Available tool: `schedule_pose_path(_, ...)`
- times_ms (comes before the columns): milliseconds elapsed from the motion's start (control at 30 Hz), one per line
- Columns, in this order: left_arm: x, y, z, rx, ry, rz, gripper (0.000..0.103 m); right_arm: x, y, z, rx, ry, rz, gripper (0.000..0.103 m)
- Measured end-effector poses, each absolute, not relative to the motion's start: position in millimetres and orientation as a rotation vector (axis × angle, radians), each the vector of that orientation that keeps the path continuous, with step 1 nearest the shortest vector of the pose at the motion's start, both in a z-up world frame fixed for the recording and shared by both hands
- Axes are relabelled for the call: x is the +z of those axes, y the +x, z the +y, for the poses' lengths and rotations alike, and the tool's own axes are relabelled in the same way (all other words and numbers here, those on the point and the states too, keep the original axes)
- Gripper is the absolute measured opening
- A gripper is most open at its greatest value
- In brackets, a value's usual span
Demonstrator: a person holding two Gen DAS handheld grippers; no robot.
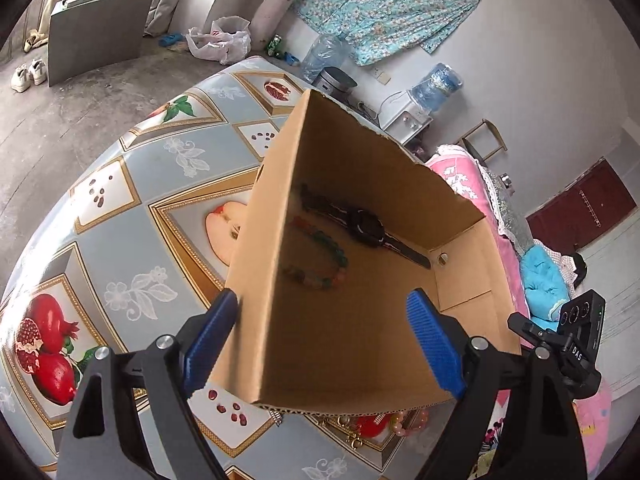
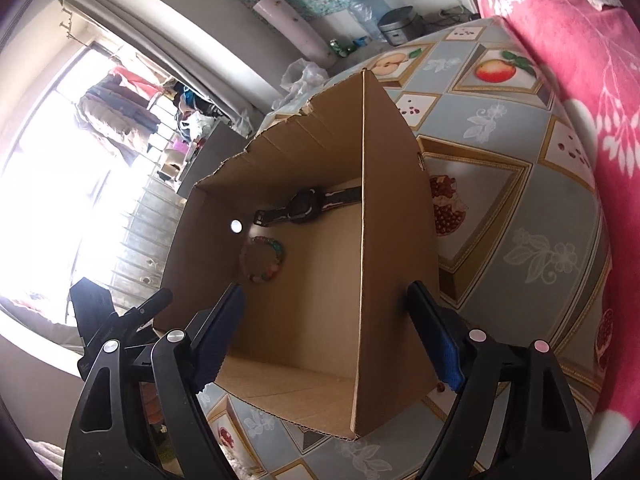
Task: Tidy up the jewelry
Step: 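Withdraw the right gripper up out of the box, then move the right gripper to the gold earring with silver charm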
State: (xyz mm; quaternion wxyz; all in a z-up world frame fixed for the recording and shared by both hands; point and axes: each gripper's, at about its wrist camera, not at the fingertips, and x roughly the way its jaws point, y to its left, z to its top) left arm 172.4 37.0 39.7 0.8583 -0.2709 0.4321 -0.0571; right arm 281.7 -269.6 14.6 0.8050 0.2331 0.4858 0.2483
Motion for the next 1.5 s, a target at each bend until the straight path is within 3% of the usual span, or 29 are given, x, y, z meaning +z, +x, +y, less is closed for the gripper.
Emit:
schedule_pose_path(333, 39.8, 175.9, 35.1, -0.093, -0.561, 0.884, 0.085, 19.2, 279.3, -273.8, 0.545, 0.475, 1.041, 0.079)
schedule_pose_path(567, 65.5, 142.0, 38.6, -0.046, -0.402, 0.803, 0.086, 40.5, 233.9, -301.3, 0.427, 0.462, 0.926, 0.08)
schedule_pose_path(667, 69.4, 117.0, 46.1, -0.05, -0.333, 0.806, 0.092, 37.2, 203.2, -303.4, 0.349, 0.413, 0.938, 0.085)
schedule_pose_path(933, -0.5, 77.1, 33.8, 0.001, -0.137, 1.011, 0.093, -25.6, 142.4, -235.1, 0.222, 0.077, 1.162, 0.087)
schedule_pose_path(1100, -29.6, 80.5, 21.5, 0.0, -0.007, 1.057, 0.093, -50.4, 136.5, -205.9, 0.122, -0.098, 1.2, 0.09)
schedule_pose_path(1167, -36.6, 82.5, 18.6, -0.013, 0.034, 1.068, 0.093, -56.3, 135.8, -199.8, 0.105, -0.136, 1.216, 0.095)
schedule_pose_path(1500, -47.7, 84.6, 24.8, -0.018, 0.038, 1.055, 0.099, -60.7, 141.8, -201.8, 0.07, -0.084, 1.273, 0.095)
